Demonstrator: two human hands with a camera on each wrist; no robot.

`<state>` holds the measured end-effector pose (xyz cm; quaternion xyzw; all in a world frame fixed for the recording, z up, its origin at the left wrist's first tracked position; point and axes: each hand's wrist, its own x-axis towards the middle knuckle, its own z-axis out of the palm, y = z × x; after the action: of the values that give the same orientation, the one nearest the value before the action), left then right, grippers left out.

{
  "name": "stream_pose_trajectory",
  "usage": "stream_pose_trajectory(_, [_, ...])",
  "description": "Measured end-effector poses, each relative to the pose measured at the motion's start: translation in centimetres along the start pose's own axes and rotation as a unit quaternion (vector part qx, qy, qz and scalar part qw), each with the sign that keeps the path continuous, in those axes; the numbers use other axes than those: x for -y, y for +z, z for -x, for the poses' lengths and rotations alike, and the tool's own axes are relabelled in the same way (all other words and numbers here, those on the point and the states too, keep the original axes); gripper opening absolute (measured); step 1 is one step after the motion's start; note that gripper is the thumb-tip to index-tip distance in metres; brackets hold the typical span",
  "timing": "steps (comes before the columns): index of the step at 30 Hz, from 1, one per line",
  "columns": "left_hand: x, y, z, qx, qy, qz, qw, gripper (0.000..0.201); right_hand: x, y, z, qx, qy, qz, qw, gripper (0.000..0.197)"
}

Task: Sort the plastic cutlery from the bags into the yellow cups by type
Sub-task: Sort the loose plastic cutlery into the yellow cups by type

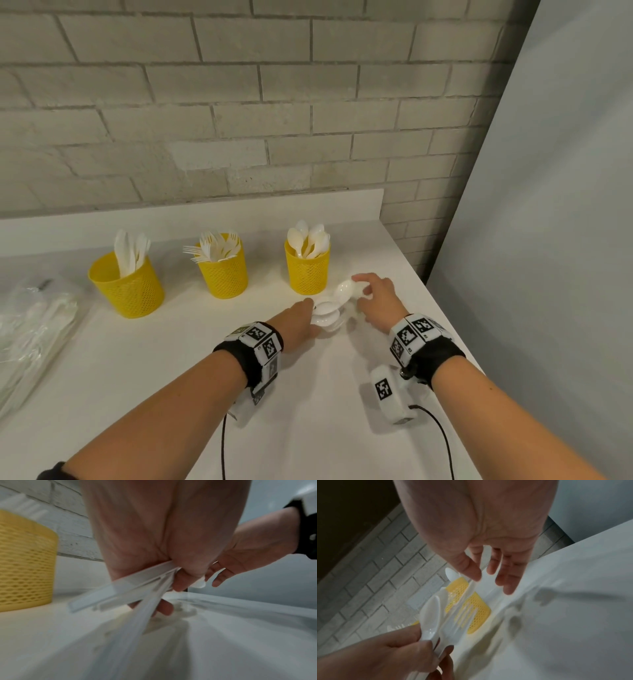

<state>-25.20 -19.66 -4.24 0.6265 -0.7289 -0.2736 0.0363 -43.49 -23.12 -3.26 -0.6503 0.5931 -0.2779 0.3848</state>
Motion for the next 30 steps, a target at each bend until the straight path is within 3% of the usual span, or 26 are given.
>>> stream_pose_trajectory(5, [0.7, -2.3, 2.1, -0.011, 0.079, 0.154, 0.985, 0.042, 3.9, 0.5, 0.1, -0.014, -0.071, -0.171, 0.983, 0.031])
stream_pose_trajectory(8, [1.3, -3.0, 2.8, -0.039, 0.083, 0.199, 0.976, 0.047, 6.3, 1.1, 0.2, -0.001, -0.092, -0.234, 0.968, 0.029])
stream_pose_trajectory(12, [2.3, -4.0, 3.5, -0.070, 0.080, 0.325, 0.940, 0.040, 8.7, 2.7, 0.4, 0.065, -0.119, -0.213, 0.968, 0.030])
stream_pose_trajectory(15, [2.9, -5.1, 4.3, -0.094, 0.098, 0.354, 0.925, 0.027, 9.8, 4.3, -0.2, 0.019, -0.118, -0.215, 0.969, 0.030])
stream_pose_trajectory(17, [3.5, -5.6, 4.8, -0.109, 0.093, 0.381, 0.913, 0.030, 10.3, 5.0, -0.6, -0.018, -0.103, -0.200, 0.974, 0.020])
stream_pose_trajectory(21, [4.4, -6.5, 5.9, -0.126, 0.105, 0.391, 0.906, 0.027, 11.7, 5.8, -1.0, 0.000, -0.128, -0.207, 0.970, 0.013])
stream_pose_trajectory(25, [5.6, -7.2, 6.8, -0.143, 0.091, 0.431, 0.886, 0.026, 13.8, 6.0, -1.4, -0.039, -0.142, -0.241, 0.959, 0.007])
stream_pose_trajectory(27, [6.5, -7.4, 7.1, -0.156, 0.075, 0.445, 0.879, 0.020, 15.0, 5.6, -1.5, -0.066, -0.160, -0.285, 0.943, 0.008])
stream_pose_trajectory(30, [8.4, -8.0, 7.4, -0.191, 0.047, 0.448, 0.872, 0.018, 17.4, 4.8, -1.1, -0.099, -0.218, -0.378, 0.894, 0.009])
